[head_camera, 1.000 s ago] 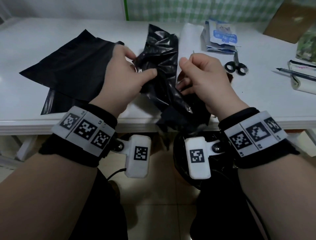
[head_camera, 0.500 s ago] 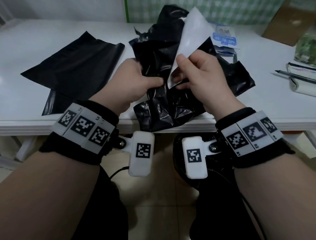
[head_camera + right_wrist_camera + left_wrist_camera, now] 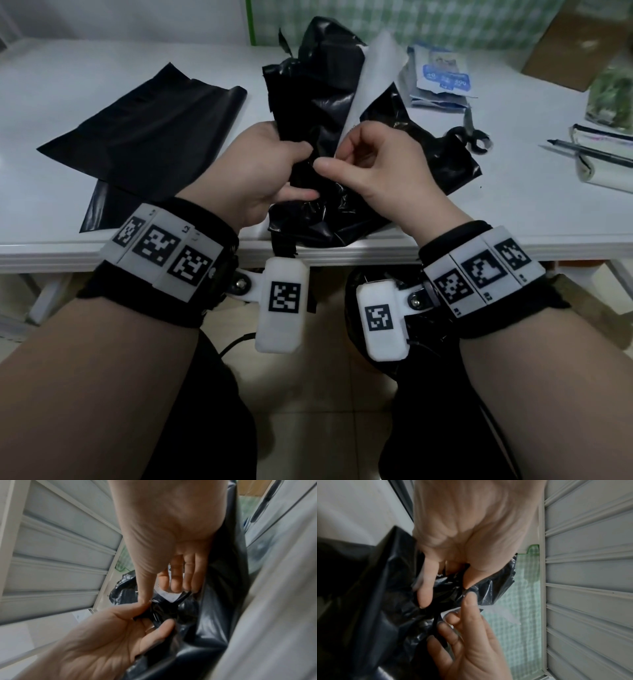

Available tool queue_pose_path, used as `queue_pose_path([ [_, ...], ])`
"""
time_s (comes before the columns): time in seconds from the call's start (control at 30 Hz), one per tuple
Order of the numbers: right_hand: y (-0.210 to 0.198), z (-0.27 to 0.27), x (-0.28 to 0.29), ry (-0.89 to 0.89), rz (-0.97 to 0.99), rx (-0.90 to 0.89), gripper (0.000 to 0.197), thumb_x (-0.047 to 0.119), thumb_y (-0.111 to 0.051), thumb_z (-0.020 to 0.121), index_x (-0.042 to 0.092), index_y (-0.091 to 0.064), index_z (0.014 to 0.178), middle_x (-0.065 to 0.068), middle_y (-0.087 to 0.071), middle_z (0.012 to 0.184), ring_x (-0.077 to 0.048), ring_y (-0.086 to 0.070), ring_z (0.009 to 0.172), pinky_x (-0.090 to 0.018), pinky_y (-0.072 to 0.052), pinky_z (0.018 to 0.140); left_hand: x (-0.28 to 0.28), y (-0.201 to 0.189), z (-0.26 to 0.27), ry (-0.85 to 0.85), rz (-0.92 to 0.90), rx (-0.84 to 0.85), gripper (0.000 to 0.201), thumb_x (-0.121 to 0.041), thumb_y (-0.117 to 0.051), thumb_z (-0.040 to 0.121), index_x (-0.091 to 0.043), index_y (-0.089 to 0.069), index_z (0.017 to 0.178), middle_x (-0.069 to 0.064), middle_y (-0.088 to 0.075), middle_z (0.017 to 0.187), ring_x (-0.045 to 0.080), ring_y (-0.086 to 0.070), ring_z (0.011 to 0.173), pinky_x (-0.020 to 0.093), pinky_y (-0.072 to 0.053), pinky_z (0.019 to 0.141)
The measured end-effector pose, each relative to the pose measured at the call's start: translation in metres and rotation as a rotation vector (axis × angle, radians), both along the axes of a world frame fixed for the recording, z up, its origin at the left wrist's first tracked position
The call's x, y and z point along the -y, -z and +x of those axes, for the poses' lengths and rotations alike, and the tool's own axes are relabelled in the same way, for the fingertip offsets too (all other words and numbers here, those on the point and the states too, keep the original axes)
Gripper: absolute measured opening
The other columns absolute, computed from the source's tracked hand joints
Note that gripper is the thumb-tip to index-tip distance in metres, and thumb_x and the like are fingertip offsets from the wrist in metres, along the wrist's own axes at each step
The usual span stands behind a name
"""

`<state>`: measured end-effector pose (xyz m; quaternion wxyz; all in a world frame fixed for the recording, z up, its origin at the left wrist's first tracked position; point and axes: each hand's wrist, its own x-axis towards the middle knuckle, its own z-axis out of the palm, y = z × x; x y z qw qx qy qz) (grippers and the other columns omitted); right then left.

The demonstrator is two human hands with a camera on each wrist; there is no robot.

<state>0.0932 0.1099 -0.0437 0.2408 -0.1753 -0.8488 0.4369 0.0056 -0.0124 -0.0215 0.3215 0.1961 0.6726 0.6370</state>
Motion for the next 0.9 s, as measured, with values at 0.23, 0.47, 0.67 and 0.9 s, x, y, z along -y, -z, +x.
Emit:
queue_pose_path([
  [0.23,0.003,-0.003,-0.002,-0.002,0.099,-0.007,0.023,0.026,-0.068,0.084,0.028,-0.053,0.066,0.014,-0.052,0.061,-0.002,-0.051,0.059,-0.024,-0.051,0.065,0.000,0.003,-0.001,0.019,0.038,-0.043,0.016,-0.017,-0.065,0.086,-0.015,-0.063,0.101,-0.001,-0.069,0.098,0.013,-0.069,0.094,0.031,-0.059,0.073],
  [0.47,0.000,0.000,-0.004,-0.136,-0.005,0.015,0.028,0.018,-0.064,0.087,0.019,-0.049,0.063,-0.007,-0.053,0.065,-0.019,-0.054,0.063,-0.041,-0.054,0.065,0.000,0.006,-0.003,-0.020,0.039,-0.067,0.012,-0.008,-0.066,0.084,-0.013,-0.063,0.094,0.001,-0.069,0.086,0.013,-0.071,0.076,0.025,-0.058,0.059],
  [0.67,-0.005,0.005,-0.009,-0.186,-0.184,0.029,0.016,0.008,-0.062,0.087,0.002,-0.057,0.073,-0.006,-0.052,0.064,-0.007,-0.055,0.057,-0.019,-0.048,0.056,0.001,0.008,-0.006,0.009,0.043,-0.129,0.009,-0.008,-0.060,0.088,-0.017,-0.059,0.088,-0.002,-0.067,0.082,0.012,-0.069,0.075,0.027,-0.059,0.062],
  [0.9,-0.009,0.007,-0.011,-0.211,-0.350,0.011,0.021,0.009,-0.060,0.076,0.011,-0.053,0.057,-0.001,-0.052,0.056,-0.007,-0.054,0.052,-0.020,-0.045,0.052,0.003,0.007,-0.008,0.050,0.063,-0.167,0.012,-0.007,-0.054,0.092,-0.015,-0.061,0.089,-0.006,-0.068,0.077,0.009,-0.067,0.072,0.024,-0.055,0.061],
])
